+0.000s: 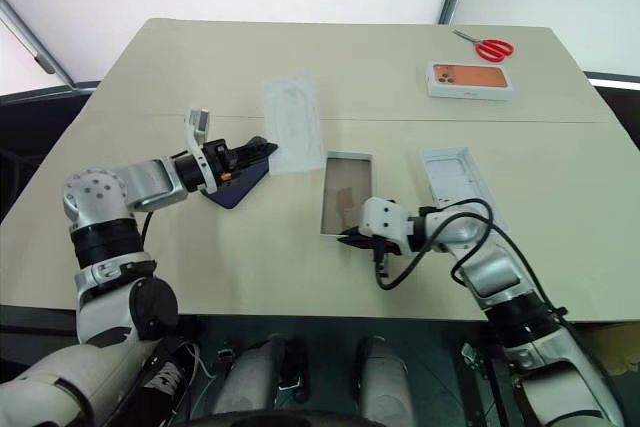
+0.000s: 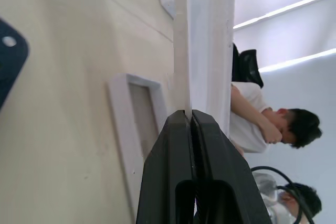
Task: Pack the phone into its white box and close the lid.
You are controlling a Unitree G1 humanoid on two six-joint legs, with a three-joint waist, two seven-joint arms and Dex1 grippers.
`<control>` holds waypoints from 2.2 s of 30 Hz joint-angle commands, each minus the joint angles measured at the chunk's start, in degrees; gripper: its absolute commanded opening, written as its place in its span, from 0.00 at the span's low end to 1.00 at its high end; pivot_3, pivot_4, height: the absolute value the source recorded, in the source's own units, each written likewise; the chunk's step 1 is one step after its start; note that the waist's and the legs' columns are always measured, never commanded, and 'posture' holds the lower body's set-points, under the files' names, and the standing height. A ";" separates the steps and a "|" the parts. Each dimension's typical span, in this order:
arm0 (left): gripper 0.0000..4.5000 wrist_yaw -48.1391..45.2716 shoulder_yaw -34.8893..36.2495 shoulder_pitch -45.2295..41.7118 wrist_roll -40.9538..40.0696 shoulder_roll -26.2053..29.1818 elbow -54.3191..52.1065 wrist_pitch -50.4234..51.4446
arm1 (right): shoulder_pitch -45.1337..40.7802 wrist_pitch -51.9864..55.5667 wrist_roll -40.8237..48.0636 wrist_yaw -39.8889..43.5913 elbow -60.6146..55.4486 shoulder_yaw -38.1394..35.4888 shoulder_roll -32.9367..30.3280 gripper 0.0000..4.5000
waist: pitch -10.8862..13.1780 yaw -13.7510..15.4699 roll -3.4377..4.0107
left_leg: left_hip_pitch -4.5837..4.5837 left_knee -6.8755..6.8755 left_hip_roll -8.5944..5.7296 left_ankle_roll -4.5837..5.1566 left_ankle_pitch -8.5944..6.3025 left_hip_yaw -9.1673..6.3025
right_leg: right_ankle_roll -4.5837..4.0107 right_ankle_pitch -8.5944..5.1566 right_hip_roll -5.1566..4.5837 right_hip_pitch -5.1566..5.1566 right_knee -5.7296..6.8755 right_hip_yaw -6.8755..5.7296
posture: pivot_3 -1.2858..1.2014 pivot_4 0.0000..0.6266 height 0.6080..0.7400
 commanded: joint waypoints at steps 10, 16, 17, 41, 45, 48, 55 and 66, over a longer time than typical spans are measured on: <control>0.00 2.92 -3.30 5.24 -1.25 -3.47 -8.32 2.25 | -2.10 5.13 2.06 -3.17 -2.59 -4.82 1.62 0.40 | -0.01 0.10 -0.02 | 0.00 0.00 0.00 -0.05 0.03 0.00 | 0.00 0.00 0.02 0.00 0.03 0.00 | 0.52 0.24 0.98; 0.00 3.73 -4.63 6.27 -1.25 -5.29 -8.94 1.74 | 0.23 8.67 8.61 -0.35 -5.03 -14.98 -6.26 0.40 | 0.00 0.29 -0.04 | -0.01 0.02 -0.02 -0.05 0.02 -0.02 | -0.01 0.00 0.00 0.00 0.02 0.01 | 0.52 0.24 0.98; 0.00 3.81 -4.87 6.31 -1.14 -5.62 -8.91 1.43 | 0.81 8.26 8.51 0.13 -4.72 -15.79 -7.77 0.40 | 0.00 0.30 -0.04 | -0.01 0.01 -0.02 -0.05 0.02 -0.02 | -0.01 0.00 0.00 0.00 0.02 0.02 | 0.52 0.24 0.98; 0.43 2.71 -12.30 5.46 2.96 -7.34 -3.94 -1.10 | 1.00 1.06 5.36 -5.76 2.55 -18.01 -8.77 0.41 | -0.01 0.20 -0.05 | 0.00 0.01 0.02 -0.04 0.03 0.01 | -0.01 0.00 0.03 -0.01 0.02 0.01 | 0.52 0.24 0.98; 0.61 1.94 -13.09 4.86 3.16 -6.41 -4.69 -0.91 | 0.51 1.33 5.95 -6.30 2.31 -18.04 -8.04 0.41 | -0.01 0.16 -0.05 | 0.01 0.01 0.02 -0.04 0.03 0.01 | -0.01 0.00 0.03 0.00 0.02 0.00 | 0.52 0.24 0.98; 0.61 1.62 -12.54 4.34 2.44 -5.76 -5.61 -0.96 | -0.17 1.14 5.79 -6.42 2.81 -17.88 -7.71 0.41 | -0.01 0.06 -0.05 | 0.00 0.01 0.02 -0.04 0.03 0.01 | -0.01 0.00 0.04 -0.01 0.02 0.02 | 0.52 0.24 0.98; 0.61 -0.19 -13.49 5.29 1.14 -3.76 -9.72 1.12 | -6.12 5.72 8.91 -9.95 1.80 -18.26 -1.71 0.41 | -0.01 -0.01 -0.04 | 0.00 0.01 0.04 -0.05 0.04 0.01 | -0.01 0.00 0.06 -0.02 0.03 0.01 | 0.52 0.24 0.98; 0.62 -9.90 -20.54 11.19 8.27 6.73 -17.32 -17.21 | -12.91 3.39 -2.60 -18.94 10.03 -8.41 7.17 0.01 | -0.01 -0.40 -0.01 | 0.01 -0.08 0.06 -0.16 0.08 0.05 | -0.04 0.01 0.09 -0.11 0.07 0.04 | 0.52 0.24 0.98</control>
